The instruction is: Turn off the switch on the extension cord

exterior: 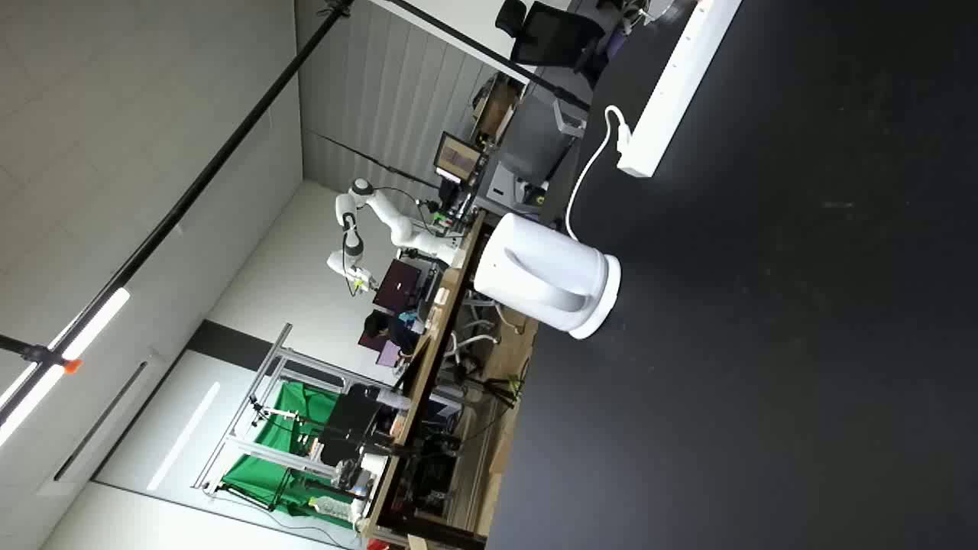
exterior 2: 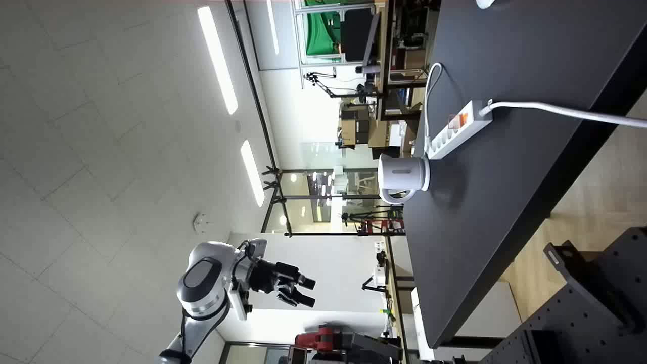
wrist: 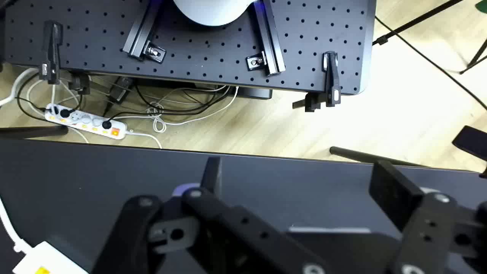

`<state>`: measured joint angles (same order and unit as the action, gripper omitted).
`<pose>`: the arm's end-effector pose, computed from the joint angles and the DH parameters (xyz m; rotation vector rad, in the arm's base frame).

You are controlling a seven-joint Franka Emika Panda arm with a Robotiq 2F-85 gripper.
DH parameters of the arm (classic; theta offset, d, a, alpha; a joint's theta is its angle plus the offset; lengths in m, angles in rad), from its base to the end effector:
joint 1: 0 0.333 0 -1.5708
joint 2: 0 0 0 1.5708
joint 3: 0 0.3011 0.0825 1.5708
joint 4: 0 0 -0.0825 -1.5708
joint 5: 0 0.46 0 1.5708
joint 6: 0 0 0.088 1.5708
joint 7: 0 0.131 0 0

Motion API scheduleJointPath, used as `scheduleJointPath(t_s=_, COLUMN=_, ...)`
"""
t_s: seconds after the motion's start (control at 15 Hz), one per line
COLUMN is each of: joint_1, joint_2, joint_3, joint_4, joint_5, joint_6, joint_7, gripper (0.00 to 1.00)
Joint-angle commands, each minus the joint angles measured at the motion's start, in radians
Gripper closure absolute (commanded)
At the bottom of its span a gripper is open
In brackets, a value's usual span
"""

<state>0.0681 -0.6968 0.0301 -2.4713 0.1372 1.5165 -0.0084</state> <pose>0.3856 0.0563 0.4563 -3.0057 -0.1304 0.3973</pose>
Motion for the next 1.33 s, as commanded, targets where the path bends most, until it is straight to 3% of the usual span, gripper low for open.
scheduleJointPath(t_s=0.0, joint_1=-0.007, joint_2=0.001, joint_3=0.005, joint_4=0.001, joint_5=0.002, joint_6=0.0, joint_7=-0.003, gripper=0.0)
scheduleJointPath(t_s=0.53, joint_1=-0.007, joint_2=0.0, joint_3=0.005, joint_4=0.001, joint_5=0.002, joint_6=0.0, joint_7=-0.004, gripper=0.0)
scheduleJointPath(t_s=0.87, joint_1=-0.07, joint_2=0.016, joint_3=-0.015, joint_4=-0.012, joint_5=-0.15, joint_6=0.256, joint_7=-0.011, gripper=0.0)
scheduleJointPath(t_s=1.27, joint_1=-0.195, joint_2=0.148, joint_3=-0.132, joint_4=0.027, joint_5=-0.279, joint_6=0.643, joint_7=-0.034, gripper=0.0)
